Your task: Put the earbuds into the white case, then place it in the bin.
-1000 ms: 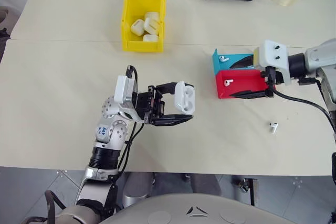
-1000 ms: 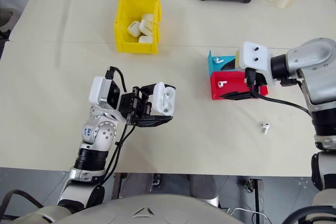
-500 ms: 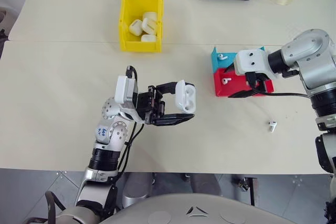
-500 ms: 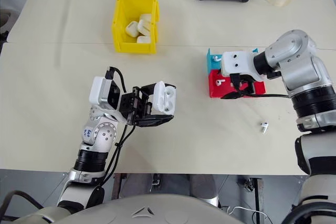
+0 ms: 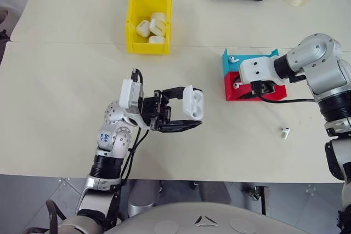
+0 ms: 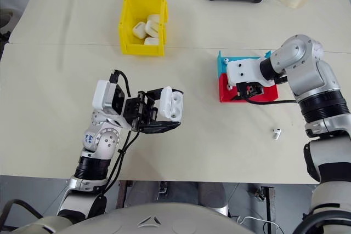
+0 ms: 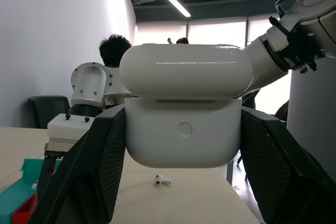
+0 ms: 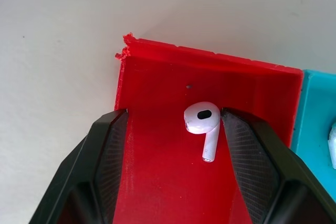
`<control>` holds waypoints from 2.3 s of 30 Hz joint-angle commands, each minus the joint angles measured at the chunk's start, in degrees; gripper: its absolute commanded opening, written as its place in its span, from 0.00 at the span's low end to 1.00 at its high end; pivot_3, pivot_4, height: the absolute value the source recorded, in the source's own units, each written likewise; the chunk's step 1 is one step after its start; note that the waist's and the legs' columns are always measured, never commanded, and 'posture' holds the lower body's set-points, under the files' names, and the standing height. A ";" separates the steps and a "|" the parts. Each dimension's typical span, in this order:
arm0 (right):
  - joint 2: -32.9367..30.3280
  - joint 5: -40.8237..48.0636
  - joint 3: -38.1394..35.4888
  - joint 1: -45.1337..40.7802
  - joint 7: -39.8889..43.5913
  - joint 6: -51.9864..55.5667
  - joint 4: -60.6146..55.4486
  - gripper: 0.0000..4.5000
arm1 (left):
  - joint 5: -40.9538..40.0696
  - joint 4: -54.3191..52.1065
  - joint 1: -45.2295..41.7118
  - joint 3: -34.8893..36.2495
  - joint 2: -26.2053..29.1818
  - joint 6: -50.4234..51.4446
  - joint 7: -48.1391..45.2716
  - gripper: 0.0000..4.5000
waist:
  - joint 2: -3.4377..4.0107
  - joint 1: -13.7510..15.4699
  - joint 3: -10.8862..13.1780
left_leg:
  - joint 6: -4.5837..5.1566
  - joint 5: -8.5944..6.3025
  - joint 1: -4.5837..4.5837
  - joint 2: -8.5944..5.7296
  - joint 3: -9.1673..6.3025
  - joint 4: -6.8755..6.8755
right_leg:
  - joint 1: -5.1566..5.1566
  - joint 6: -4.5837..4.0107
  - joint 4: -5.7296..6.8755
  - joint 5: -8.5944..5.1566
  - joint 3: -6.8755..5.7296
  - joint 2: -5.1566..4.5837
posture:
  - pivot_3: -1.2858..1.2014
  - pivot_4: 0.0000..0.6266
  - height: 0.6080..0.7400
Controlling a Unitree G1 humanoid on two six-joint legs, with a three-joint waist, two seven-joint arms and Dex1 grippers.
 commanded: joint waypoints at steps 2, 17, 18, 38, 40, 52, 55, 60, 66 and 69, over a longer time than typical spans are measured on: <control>0.07 -1.59 -0.74 -0.41 -1.73 -0.77 1.13 0.64 | -1.39 -1.07 -0.01 -0.33 -0.27 -0.49 -0.70 0.62 | 0.00 0.01 0.00 | 0.00 0.00 0.01 0.00 0.00 0.00 | 0.01 0.00 0.00 0.00 0.00 0.00 | 0.52 0.24 1.00; 0.52 -2.27 -0.46 0.40 -2.35 0.26 0.06 0.45 | -0.93 -1.10 0.02 -1.23 -0.48 -0.80 -0.98 0.62 | 0.00 -0.01 0.00 | 0.00 0.00 0.03 0.00 -0.01 0.03 | 0.04 0.00 0.02 0.00 -0.01 0.00 | 0.52 0.24 1.00; 0.57 -2.24 -0.46 0.46 -2.34 0.33 -0.06 0.45 | -0.91 -1.01 -0.08 -1.23 -0.49 -0.84 -1.02 0.62 | 0.00 -0.02 0.00 | 0.00 0.00 0.03 0.00 -0.01 0.03 | 0.04 0.00 0.02 0.00 -0.02 0.00 | 0.52 0.24 1.00; -2.36 4.08 -6.34 5.40 0.11 10.02 -12.52 0.11 | -1.20 -0.74 0.11 -0.87 -0.61 -1.15 -1.02 0.62 | 0.00 0.17 0.00 | 0.00 0.00 0.00 0.00 -0.04 0.04 | 0.04 0.00 0.02 0.00 -0.04 0.00 | 0.52 0.24 1.00; -2.88 8.18 -9.67 7.59 0.26 13.99 -16.99 0.11 | -1.83 -0.75 0.30 -0.75 -0.49 -0.76 -1.51 0.62 | 0.00 0.21 0.00 | 0.00 0.00 -0.05 0.00 -0.07 0.05 | 0.03 0.00 0.00 0.00 -0.07 -0.02 | 0.52 0.24 1.00; 10.03 36.19 -33.35 24.16 -16.08 24.62 -37.44 0.11 | -3.30 0.87 -1.22 0.29 0.43 1.09 -2.72 0.62 | 0.00 0.12 0.00 | -0.02 0.00 -0.01 0.00 -0.15 0.03 | 0.10 0.00 0.02 0.00 -0.16 -0.01 | 0.52 0.24 1.00; 13.47 42.17 -35.30 26.32 -20.21 27.11 -42.42 0.11 | -3.49 1.59 -2.06 0.86 0.59 1.46 -2.84 0.62 | 0.00 0.13 0.00 | -0.02 0.01 -0.01 0.00 -0.17 0.04 | 0.10 0.00 0.04 0.00 -0.16 -0.01 | 0.52 0.24 1.00; 22.72 54.35 -38.95 28.62 -31.61 29.50 -49.91 0.11 | -3.76 2.96 -3.96 1.75 0.05 1.94 -2.21 0.62 | 0.00 0.10 0.00 | -0.02 0.01 -0.02 0.00 -0.22 0.03 | 0.11 0.00 0.04 0.00 -0.19 -0.01 | 0.52 0.24 1.00; 27.52 62.09 -36.57 33.16 -39.59 31.24 -58.19 0.11 | -4.82 3.18 -5.10 2.40 -0.55 3.17 -1.78 0.62 | 0.00 0.12 0.00 | -0.02 0.00 -0.02 -0.02 -0.27 -0.01 | 0.11 0.00 0.05 0.00 -0.21 -0.02 | 0.52 0.24 1.00; 28.33 63.87 -35.28 34.77 -41.48 30.97 -60.06 0.11 | -5.02 2.98 -5.21 2.52 -0.60 3.51 -1.62 0.62 | 0.01 0.07 0.00 | -0.01 0.00 -0.03 -0.04 -0.26 -0.01 | 0.11 0.00 0.04 0.00 -0.20 -0.02 | 0.52 0.24 1.00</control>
